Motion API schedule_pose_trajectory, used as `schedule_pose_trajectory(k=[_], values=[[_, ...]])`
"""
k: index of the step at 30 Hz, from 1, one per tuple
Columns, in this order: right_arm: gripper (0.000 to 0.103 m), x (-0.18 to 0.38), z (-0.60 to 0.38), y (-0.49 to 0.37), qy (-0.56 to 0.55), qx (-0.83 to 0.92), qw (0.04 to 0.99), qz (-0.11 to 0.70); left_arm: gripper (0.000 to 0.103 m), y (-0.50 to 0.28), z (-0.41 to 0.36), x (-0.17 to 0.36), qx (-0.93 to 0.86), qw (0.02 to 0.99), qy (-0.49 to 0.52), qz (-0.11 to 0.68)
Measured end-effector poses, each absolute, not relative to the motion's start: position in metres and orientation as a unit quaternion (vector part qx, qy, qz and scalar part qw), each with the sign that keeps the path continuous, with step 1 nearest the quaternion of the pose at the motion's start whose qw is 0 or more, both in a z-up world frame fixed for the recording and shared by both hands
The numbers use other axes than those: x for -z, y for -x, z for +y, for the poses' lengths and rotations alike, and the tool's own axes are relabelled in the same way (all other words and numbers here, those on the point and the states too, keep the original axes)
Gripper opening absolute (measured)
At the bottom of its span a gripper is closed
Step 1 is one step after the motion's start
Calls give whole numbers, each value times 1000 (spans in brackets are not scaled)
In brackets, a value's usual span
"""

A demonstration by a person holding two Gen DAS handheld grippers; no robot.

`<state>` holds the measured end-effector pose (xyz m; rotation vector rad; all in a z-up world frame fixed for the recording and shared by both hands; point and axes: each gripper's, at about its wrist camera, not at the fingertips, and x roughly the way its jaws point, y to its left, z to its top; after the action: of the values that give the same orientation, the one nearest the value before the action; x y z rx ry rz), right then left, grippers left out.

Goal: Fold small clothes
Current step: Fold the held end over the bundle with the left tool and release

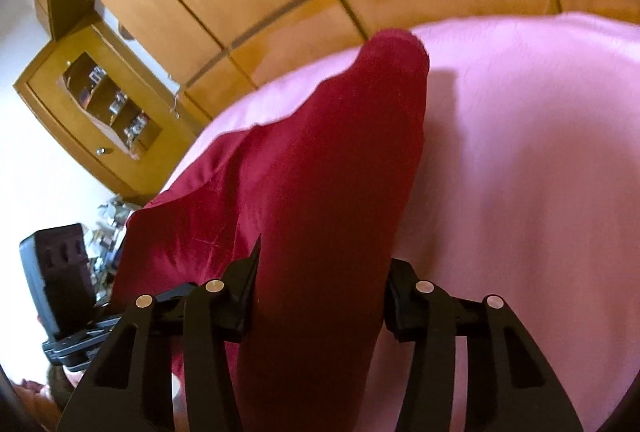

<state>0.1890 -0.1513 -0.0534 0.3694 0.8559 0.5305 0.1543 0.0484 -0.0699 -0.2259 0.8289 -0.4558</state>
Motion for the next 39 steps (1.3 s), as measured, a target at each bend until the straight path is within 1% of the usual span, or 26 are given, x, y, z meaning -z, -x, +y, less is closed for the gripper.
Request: schedule_pose_trajectory(k=[9, 15, 18, 21, 23, 25, 26, 29, 30, 31, 33, 35, 38, 39], values=[[48, 24, -206, -245, -157, -198, 902, 349, 27, -238, -22, 42, 247, 899, 66, 356], [48, 15, -243, -292, -125, -169, 928, 309, 28, -300, -80, 37, 259, 906, 31, 334], [48, 26, -262, -315, -116, -157, 932, 306, 28, -328, -101, 47, 250, 906, 29, 340], [48, 55, -271, -343, -122, -135, 923, 339, 28, -353, -117, 68, 237, 898, 37, 369], [53, 80, -279, -350, -121, -110, 915, 369, 29, -362, -123, 89, 225, 890, 45, 395], [63, 98, -292, -348, -173, -114, 907, 366, 34, -359, -115, 104, 228, 886, 63, 398], [64, 99, -296, -349, -187, -118, 904, 365, 34, -357, -111, 107, 233, 884, 77, 397], [65, 98, -288, -348, -168, -108, 911, 361, 38, -361, -102, 110, 243, 875, 109, 404], [68, 98, -288, -346, -165, -105, 912, 361, 40, -360, -99, 111, 243, 874, 113, 404], [73, 97, -288, -346, -165, -99, 913, 361, 42, -358, -97, 111, 240, 874, 118, 405], [75, 97, -289, -344, -169, -94, 913, 359, 55, -357, -101, 110, 227, 877, 123, 405], [78, 89, -287, -332, -171, -82, 916, 353, 59, -349, -90, 112, 220, 878, 133, 403], [78, 80, -294, -301, -172, -75, 918, 350, 62, -334, -71, 114, 207, 880, 156, 398], [78, 77, -292, -289, -168, -66, 919, 351, 65, -327, -64, 115, 203, 881, 167, 393]])
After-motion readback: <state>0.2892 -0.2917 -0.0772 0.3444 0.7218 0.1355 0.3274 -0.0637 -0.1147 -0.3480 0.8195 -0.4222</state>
